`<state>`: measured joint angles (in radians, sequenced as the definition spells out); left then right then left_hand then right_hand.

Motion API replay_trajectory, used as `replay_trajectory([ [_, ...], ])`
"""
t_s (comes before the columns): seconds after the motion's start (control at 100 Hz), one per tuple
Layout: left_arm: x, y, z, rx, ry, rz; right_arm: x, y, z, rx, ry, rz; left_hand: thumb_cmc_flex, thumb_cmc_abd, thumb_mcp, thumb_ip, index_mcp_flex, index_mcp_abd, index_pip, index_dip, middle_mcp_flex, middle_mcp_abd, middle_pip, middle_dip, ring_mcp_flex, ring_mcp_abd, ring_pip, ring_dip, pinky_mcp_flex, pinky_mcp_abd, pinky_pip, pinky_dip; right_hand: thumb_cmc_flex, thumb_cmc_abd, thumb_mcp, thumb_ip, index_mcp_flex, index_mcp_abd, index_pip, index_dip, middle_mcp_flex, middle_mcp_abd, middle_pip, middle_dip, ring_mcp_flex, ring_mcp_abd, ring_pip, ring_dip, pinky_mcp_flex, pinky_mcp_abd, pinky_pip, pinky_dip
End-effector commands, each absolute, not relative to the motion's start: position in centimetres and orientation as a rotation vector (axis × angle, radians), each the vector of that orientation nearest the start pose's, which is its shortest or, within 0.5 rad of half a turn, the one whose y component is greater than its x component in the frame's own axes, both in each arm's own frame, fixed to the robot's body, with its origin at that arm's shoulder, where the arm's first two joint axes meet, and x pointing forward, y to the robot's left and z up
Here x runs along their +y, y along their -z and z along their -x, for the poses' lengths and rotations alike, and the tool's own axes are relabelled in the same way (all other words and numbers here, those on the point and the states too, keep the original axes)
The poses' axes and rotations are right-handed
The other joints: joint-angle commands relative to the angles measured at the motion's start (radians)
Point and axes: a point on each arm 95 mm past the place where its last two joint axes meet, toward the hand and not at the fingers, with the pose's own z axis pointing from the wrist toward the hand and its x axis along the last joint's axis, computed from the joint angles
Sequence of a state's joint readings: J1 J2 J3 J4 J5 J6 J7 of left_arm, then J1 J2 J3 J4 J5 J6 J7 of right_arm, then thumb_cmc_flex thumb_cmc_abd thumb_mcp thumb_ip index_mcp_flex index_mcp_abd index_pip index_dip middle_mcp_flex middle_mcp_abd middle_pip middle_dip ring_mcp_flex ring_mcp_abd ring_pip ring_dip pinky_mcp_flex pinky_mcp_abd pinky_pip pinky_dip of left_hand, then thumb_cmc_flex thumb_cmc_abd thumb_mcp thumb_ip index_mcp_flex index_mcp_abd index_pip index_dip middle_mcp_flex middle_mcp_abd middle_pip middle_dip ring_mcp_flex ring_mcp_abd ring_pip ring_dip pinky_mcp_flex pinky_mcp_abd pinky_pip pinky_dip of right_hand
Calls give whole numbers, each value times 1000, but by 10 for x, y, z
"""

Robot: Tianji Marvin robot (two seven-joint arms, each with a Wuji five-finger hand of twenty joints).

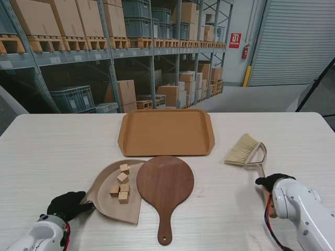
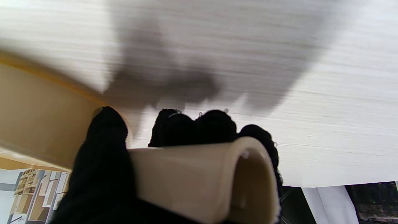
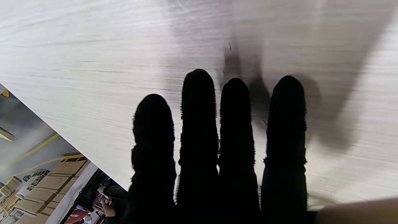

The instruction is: Sweep wood blocks off a wooden cutting board into a dustpan and pour them into a container

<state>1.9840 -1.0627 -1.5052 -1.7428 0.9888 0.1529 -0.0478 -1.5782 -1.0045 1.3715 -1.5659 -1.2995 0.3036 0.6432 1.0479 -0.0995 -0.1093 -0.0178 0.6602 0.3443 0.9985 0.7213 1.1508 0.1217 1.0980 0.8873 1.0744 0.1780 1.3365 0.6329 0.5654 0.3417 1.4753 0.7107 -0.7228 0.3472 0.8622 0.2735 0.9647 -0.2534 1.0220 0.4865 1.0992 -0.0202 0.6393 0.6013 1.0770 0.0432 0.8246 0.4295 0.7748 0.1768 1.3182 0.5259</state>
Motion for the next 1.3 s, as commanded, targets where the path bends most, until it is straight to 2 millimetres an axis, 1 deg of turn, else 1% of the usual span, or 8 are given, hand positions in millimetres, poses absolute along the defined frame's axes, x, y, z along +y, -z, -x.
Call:
replay_trajectory([
  [0.0,102,386,-292,1441,1041,1580,-133,356,-391,1637,-445,-1572,145,107,109,15,155,15,24,-7,77,-117,220,0,88,-157,80,21,-2,1,54,-11,-169,351,708,-4,-40,-25,-29,-19,-20,17,35,-22,-2,-11,-4,29,-5,-5,-11,29],
  [0.4,101,386,-291,1440,1041,1580,-133,358,-390,1635,-450,-1574,144,108,109,15,154,16,23,-7,77,-116,220,0,85,-154,79,22,-3,1,54,-10,-399,351,708,-151,50,47,-186,102,-6,27,48,-53,7,0,0,43,3,-8,-4,35],
  [0.93,101,386,-291,1441,1040,1582,-133,361,-389,1603,-460,-1603,144,109,108,14,154,15,23,-7,75,-114,217,-1,85,-153,79,23,-4,2,53,-9,-464,350,598,-160,82,91,-267,208,5,57,40,-55,0,32,15,47,-3,-4,8,32],
  [1.07,102,386,-291,1441,1040,1583,-133,362,-389,1602,-463,-1611,144,109,108,14,153,14,23,-7,75,-114,217,-1,85,-153,79,23,-5,2,53,-9,-464,255,597,-162,83,99,-280,214,5,62,36,-54,-5,37,20,49,-8,-4,11,33],
  [1.09,102,386,-291,1441,1040,1582,-133,362,-389,1601,-464,-1612,145,109,109,14,153,14,23,-7,75,-114,217,-1,85,-153,79,23,-5,2,53,-9,-202,-12,561,-185,88,100,-294,237,7,62,32,-46,-5,38,24,47,-9,-4,15,31],
  [1.12,102,386,-291,1440,1040,1582,-133,363,-389,1599,-466,-1615,144,109,108,14,153,14,23,-7,75,-114,217,-1,85,-153,78,23,-5,2,53,-9,380,-571,245,-297,89,104,-295,238,7,65,32,-47,-5,41,27,49,-10,-6,17,31],
  [1.14,102,386,-291,1440,1040,1583,-133,363,-389,1597,-467,-1617,144,109,108,14,154,15,23,-7,75,-114,217,-1,85,-153,78,23,-6,2,52,-9,670,-676,-50,-339,90,105,-295,235,9,66,32,-47,-5,42,28,49,-10,-4,19,32],
  [1.29,102,386,-291,1441,1040,1583,-133,364,-389,1583,-472,-1626,145,109,108,14,154,15,23,-7,74,-113,216,-1,85,-153,78,23,-7,3,52,-9,736,-686,-190,-343,116,116,-284,235,28,69,38,-44,6,47,42,54,-3,-6,32,35],
])
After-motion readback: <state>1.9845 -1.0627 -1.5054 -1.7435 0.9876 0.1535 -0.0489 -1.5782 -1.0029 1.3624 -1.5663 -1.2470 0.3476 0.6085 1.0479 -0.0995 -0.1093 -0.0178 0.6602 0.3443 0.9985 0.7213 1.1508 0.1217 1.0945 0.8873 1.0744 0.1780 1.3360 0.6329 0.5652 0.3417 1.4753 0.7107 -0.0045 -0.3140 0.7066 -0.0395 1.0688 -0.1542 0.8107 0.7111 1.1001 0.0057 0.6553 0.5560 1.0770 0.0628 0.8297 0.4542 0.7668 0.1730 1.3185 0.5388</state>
